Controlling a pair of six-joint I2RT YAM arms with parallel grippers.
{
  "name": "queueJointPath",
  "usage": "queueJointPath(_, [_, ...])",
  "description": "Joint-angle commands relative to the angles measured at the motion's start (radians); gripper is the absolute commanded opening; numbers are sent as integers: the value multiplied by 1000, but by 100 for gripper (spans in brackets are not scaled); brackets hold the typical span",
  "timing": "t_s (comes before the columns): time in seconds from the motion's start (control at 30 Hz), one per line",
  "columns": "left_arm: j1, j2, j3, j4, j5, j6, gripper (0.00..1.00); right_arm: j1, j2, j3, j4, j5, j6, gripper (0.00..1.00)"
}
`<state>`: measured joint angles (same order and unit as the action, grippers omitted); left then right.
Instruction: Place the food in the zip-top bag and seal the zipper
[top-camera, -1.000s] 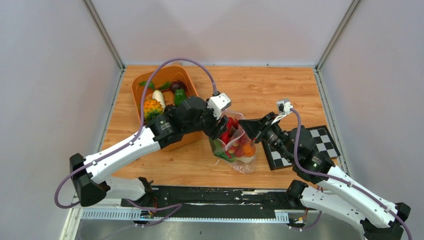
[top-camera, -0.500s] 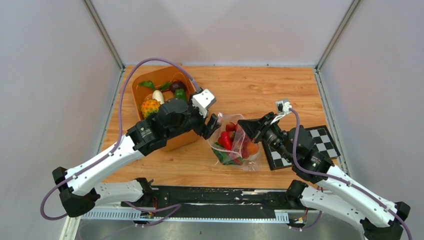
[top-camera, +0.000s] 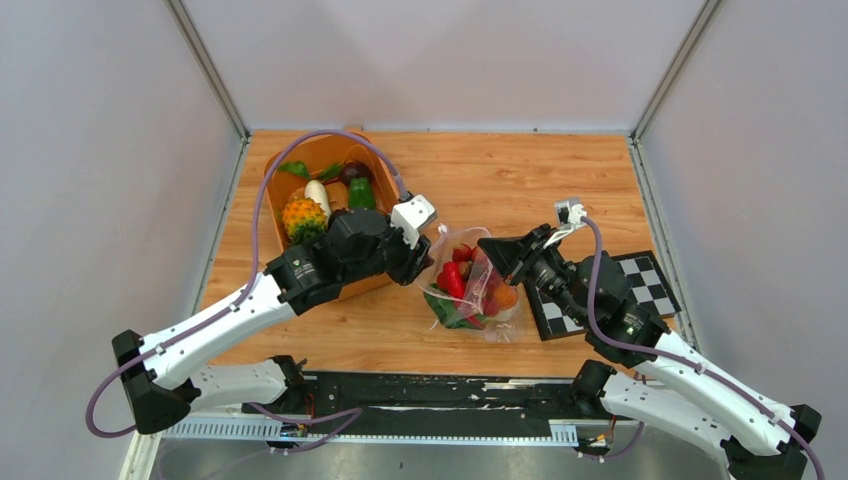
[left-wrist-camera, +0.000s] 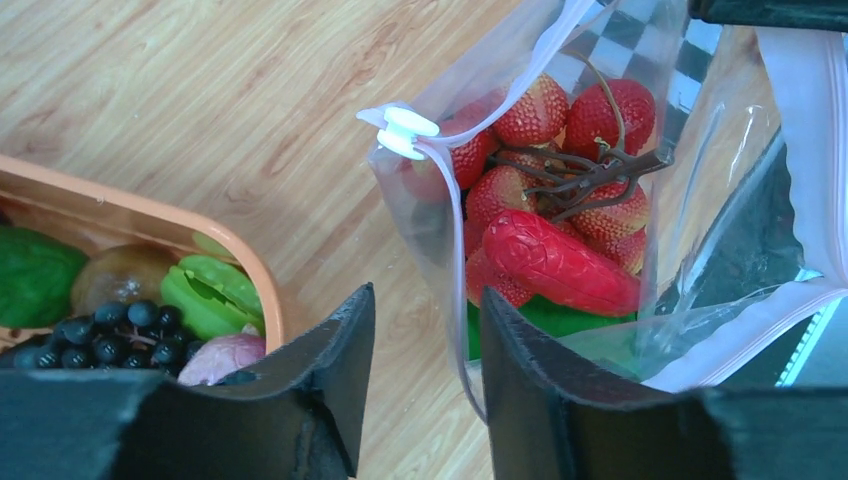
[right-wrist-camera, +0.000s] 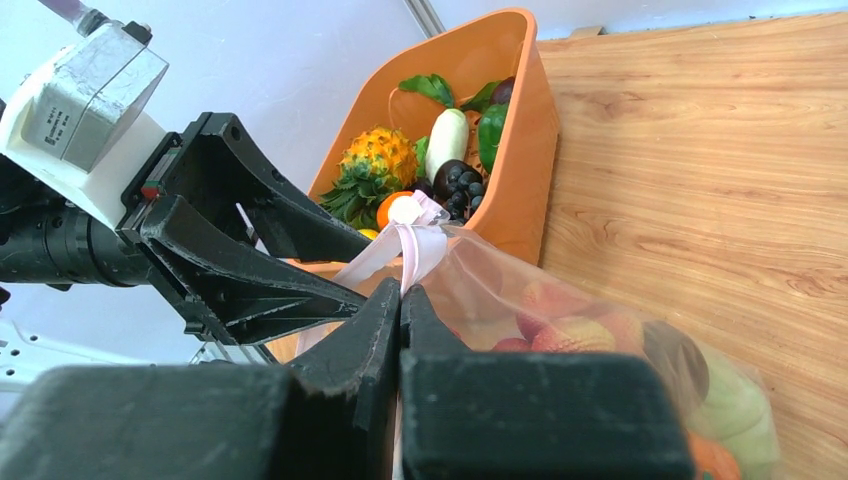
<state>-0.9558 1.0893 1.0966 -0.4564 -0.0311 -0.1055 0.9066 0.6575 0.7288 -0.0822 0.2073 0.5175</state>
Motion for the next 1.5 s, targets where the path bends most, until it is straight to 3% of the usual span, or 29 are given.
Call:
queueJointPath(0.0, [-4,14,33,0,47,-4,47,2,-10,25,45,-15,-23,0])
queueJointPath(0.2, [-4,54,49,-8,66,-20,29,3,-15,28,51,-39,-44,0])
queueJointPath(0.33, [-4,46,48,19,54,-37,1,3,-11,36,57,-98,-83,0])
queueJointPath(0.67, [-4,-36,33,197,5,-47,0,2,24,131,-46,-560,-323,6])
queueJointPath(0.77, [-4,-16,51,209,52,-26,0,2,51,174,-88,-604,-364,14])
queueJointPath(0.83, [-4,-6,71,199,73,-14,0,2,70,199,-99,-617,-372,27])
queueJointPath(0.9, [-4,3,84,187,102,12,0,2,80,217,-103,-627,-378,31])
queueJointPath(1.07, [-4,-7,102,144,132,82,0,2,40,244,-123,-552,-435,32])
queueJointPath(1.3, [-4,-24,121,108,161,164,0,0,-29,257,-154,-275,-575,33])
queueJointPath(1.47, [-4,-9,123,114,189,174,0,-28,34,306,-197,-46,-608,36])
